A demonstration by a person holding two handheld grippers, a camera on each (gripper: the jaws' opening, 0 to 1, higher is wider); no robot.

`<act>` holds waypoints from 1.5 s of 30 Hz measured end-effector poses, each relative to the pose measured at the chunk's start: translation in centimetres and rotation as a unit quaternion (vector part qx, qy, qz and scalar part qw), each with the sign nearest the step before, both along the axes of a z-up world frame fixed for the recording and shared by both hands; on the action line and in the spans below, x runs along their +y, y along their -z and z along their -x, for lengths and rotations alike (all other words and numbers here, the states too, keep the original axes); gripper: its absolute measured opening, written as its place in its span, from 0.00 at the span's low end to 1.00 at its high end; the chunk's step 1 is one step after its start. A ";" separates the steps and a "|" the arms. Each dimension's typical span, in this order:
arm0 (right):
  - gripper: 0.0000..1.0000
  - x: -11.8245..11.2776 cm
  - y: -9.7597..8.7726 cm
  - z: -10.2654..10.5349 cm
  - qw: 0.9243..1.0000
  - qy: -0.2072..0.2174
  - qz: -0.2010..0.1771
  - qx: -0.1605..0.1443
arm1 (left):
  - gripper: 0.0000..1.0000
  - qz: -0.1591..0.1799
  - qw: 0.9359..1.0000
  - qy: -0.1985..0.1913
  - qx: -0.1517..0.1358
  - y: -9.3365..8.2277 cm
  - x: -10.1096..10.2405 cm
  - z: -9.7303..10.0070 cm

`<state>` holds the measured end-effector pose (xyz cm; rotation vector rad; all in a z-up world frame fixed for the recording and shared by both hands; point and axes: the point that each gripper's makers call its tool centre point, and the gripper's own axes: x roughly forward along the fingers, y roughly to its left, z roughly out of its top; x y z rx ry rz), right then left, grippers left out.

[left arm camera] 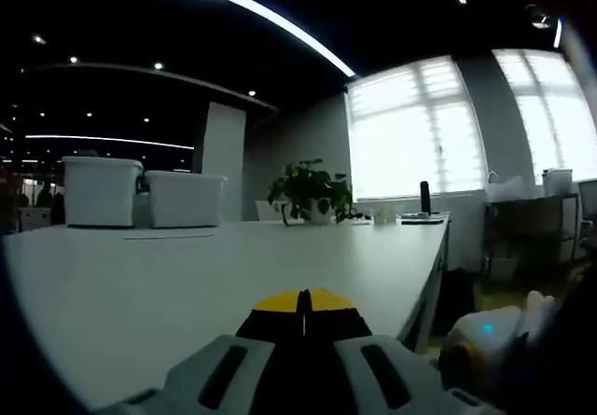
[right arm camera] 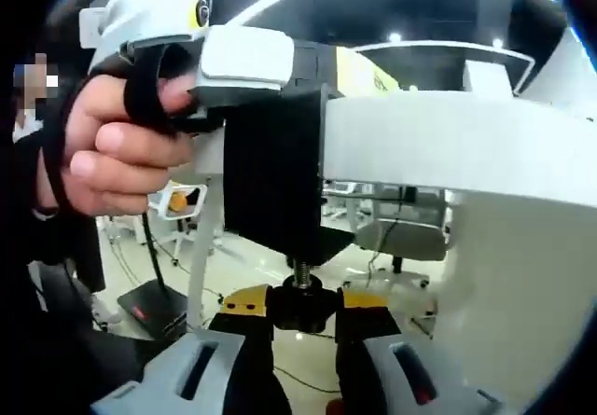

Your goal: Clamp the fixed fixture on the desktop, loosen the retaining clip, secure it to the edge of the desk, and tighten the retaining clip.

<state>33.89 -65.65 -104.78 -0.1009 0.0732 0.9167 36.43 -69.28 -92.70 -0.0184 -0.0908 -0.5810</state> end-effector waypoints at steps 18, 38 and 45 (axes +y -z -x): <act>0.23 0.7 0.1 0.3 0.986 -0.163 -0.016 -0.029 | 0.01 0.001 1.000 0.005 0.004 0.1 -0.2 -0.2; 0.31 -3.2 -0.1 2.5 0.978 0.188 0.083 -0.022 | 0.01 0.000 1.000 0.021 -0.001 -0.1 -0.5 -0.1; 0.35 -2.4 -0.6 1.4 0.970 0.239 0.038 0.004 | 0.01 0.000 1.000 0.024 -0.003 -0.1 -0.5 -0.1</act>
